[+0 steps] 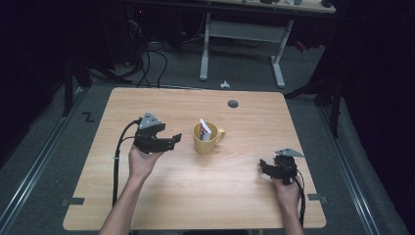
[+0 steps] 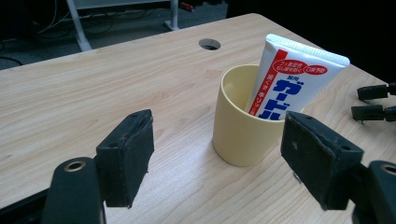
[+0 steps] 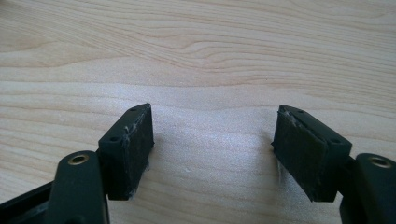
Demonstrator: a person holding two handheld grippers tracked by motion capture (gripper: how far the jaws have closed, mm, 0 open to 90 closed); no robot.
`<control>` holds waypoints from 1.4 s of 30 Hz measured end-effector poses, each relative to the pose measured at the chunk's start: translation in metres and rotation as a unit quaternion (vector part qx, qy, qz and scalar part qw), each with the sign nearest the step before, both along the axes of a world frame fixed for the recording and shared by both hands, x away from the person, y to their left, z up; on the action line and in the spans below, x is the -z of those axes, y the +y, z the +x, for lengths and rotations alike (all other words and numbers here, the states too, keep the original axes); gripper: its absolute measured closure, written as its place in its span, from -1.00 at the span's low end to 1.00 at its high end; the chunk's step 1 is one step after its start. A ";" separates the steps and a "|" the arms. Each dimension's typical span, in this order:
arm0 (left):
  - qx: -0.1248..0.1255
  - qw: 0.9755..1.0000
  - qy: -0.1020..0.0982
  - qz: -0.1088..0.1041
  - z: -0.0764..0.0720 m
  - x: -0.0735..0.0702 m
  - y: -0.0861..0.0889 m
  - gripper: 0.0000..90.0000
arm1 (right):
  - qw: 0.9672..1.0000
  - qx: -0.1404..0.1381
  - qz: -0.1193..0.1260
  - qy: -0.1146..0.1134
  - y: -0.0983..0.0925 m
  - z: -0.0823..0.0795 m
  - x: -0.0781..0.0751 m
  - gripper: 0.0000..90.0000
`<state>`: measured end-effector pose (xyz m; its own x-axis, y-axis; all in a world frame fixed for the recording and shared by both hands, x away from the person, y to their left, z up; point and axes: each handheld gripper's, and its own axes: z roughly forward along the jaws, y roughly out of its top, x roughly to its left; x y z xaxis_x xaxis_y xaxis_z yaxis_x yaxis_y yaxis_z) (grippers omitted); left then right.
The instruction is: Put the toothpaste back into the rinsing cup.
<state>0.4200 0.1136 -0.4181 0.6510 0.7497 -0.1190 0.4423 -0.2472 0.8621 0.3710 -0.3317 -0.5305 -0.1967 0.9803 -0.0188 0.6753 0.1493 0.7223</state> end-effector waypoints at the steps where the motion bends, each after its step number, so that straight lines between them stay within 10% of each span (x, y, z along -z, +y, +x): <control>1: 0.000 1.000 0.000 0.000 0.000 0.000 0.000 -0.42 | 1.000 0.000 0.000 0.000 0.000 0.000 0.000 -0.36; 42: -0.032 0.999 -0.006 0.000 -0.020 -0.004 0.035 -0.39 | 1.000 0.000 0.000 0.000 0.000 0.000 0.000 -0.36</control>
